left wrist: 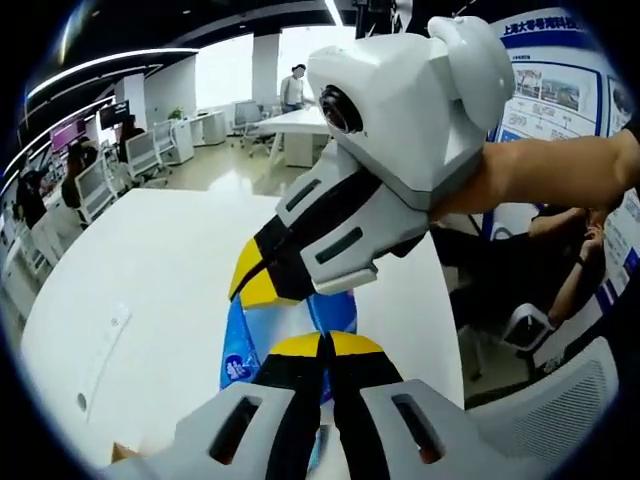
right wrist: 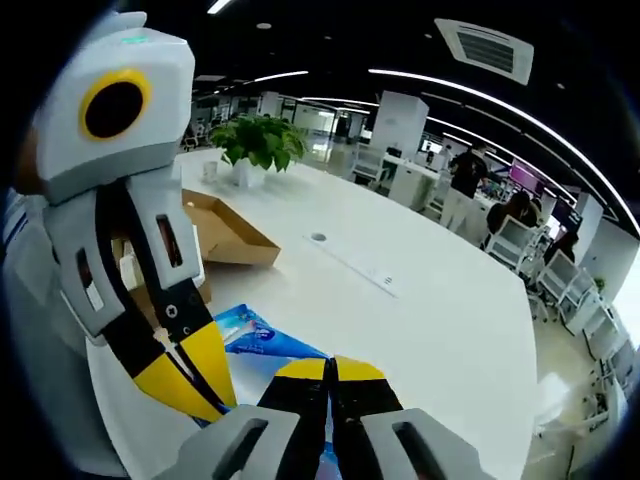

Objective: Operate the shoe box by opening the lid, removing the specified soft item, and placing it in the target area until the item is outside and the box remains undamaged.

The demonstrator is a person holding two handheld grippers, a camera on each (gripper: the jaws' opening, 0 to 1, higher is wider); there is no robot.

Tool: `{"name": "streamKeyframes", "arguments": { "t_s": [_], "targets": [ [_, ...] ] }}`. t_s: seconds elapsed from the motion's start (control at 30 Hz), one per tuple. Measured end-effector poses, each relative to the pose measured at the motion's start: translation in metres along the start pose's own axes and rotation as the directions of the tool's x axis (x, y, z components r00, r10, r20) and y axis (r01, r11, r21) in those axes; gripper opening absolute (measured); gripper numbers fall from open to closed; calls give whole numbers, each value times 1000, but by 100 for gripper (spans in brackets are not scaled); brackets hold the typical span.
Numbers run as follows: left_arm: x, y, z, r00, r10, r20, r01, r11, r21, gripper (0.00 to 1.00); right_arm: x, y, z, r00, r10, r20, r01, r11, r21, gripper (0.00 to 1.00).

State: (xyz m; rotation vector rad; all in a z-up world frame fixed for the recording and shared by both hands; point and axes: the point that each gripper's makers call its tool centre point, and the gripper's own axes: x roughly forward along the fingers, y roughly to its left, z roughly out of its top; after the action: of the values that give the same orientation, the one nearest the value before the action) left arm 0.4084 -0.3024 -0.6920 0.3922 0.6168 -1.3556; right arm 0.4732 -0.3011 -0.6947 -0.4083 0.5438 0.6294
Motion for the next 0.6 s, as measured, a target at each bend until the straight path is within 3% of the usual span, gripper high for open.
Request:
{"name": "streamKeyframes", "arguments": {
  "t_s": [0.6],
  "targets": [
    [41, 12, 15, 999, -34, 28, 35, 999, -26, 0, 7, -39, -22, 1000, 7, -21, -7, 1000, -3, 0]
  ]
}}
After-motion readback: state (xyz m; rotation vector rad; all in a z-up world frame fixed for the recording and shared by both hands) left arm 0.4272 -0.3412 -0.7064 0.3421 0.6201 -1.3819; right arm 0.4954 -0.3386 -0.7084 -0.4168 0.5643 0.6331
